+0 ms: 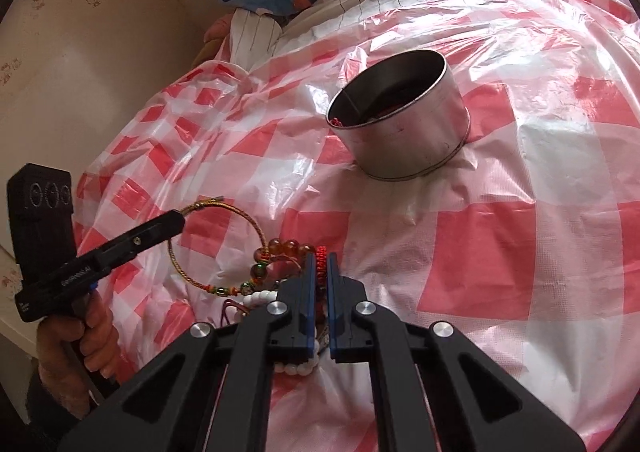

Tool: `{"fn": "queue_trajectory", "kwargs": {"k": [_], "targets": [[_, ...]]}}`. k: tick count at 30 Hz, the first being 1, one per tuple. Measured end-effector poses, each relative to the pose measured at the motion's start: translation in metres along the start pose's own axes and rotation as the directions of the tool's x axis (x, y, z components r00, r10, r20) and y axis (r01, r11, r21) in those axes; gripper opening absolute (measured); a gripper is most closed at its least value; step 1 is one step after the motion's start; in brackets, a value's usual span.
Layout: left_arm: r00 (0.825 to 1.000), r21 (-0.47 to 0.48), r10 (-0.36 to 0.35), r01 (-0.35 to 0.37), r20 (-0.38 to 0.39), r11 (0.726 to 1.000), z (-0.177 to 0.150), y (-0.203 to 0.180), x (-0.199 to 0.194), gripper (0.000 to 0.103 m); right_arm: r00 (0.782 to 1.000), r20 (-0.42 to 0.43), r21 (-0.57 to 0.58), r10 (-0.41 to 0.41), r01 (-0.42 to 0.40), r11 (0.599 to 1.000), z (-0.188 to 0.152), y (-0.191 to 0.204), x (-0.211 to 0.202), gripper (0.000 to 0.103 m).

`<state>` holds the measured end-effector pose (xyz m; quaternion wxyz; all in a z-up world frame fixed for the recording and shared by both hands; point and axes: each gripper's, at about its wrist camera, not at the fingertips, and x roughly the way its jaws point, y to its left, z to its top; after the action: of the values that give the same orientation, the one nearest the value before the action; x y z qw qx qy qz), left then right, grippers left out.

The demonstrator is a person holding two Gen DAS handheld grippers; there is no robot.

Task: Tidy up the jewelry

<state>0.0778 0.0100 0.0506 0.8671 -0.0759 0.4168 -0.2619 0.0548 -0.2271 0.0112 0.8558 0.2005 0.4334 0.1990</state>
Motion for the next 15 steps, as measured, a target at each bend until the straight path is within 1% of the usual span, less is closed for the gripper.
{"fn": "queue_trajectory", "kwargs": {"k": [4,5,7,8,9,12,15], "targets": [[1.0,0.0,0.001,-0.001,-0.001,1.0,0.0,0.001,0.001,0.003,0.995,0.062,-0.011,0.081,-0.081,0.997,0.002,0.008,-0.02,0.005],[1.0,0.0,0.0,0.0,-0.002,1.0,0.0,0.0,0.002,0.003,0.991,0.082,-0.012,0.105,-0.104,0.995,0.002,0.009,-0.028,0.005],[1.0,0.005,0.002,-0.002,-0.008,1.0,0.0,-0.001,0.003,0.003,0.985,0.115,-0.022,0.125,-0.124,0.992,0.004,0.01,-0.041,0.005],[1.0,0.008,0.003,-0.002,-0.011,1.0,-0.001,-0.002,0.004,0.003,0.978,0.139,-0.011,0.156,-0.156,0.988,0.004,0.008,-0.048,0.005],[1.0,0.01,0.005,-0.004,-0.015,1.0,-0.001,-0.003,0.005,0.003,0.974,0.152,0.001,0.169,-0.172,0.985,0.005,0.006,-0.053,0.005],[1.0,0.01,0.01,-0.009,-0.024,1.0,-0.002,-0.002,0.007,0.003,0.968,0.173,0.021,0.181,-0.188,0.982,0.009,0.001,-0.059,0.005],[0.999,0.017,0.024,-0.023,-0.034,1.0,-0.003,-0.002,0.009,0.003,0.978,0.161,0.033,0.132,-0.139,0.99,0.009,-0.003,-0.058,0.005]]}}
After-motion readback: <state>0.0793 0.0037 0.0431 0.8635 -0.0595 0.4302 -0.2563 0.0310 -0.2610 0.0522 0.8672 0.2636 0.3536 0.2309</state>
